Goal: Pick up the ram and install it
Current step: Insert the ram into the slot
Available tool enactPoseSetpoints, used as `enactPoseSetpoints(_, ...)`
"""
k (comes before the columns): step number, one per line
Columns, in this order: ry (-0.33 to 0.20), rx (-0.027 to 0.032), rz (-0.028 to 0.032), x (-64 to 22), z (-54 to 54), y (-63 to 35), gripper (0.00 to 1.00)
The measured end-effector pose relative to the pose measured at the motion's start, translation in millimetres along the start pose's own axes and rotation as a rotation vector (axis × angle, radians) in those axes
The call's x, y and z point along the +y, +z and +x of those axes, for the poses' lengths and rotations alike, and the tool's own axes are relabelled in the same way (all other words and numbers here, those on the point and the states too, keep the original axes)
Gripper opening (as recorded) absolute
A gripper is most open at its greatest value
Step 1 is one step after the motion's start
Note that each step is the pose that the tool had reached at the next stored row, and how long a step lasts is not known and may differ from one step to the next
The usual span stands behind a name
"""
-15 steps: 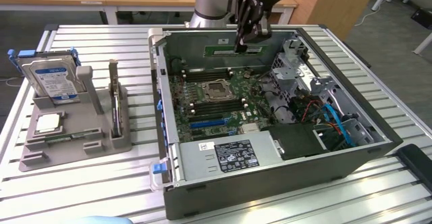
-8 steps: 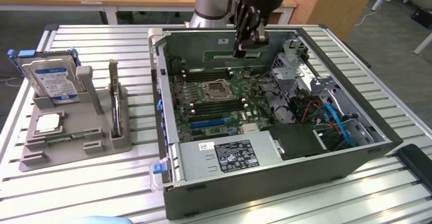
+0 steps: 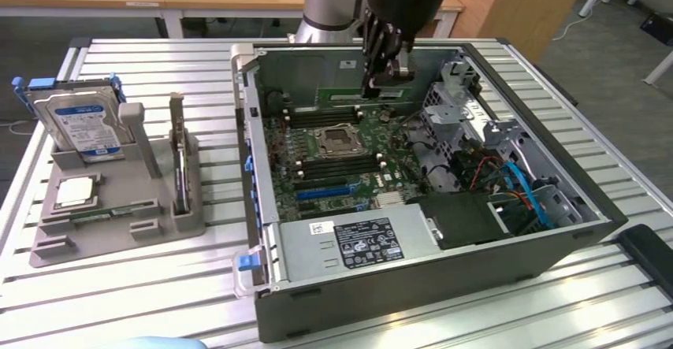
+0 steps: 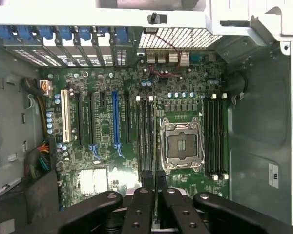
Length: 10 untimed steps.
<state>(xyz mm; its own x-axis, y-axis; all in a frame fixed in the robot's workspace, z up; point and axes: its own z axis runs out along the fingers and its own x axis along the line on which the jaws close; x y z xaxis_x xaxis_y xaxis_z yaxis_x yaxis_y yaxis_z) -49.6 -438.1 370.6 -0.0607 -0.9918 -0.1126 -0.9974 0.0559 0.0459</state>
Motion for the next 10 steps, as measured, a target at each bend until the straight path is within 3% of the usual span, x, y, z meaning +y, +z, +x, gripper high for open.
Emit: enactPoseSetpoints(10,-0.003,0.0007,0.0021,-0.7,1.3,15.4,0.13)
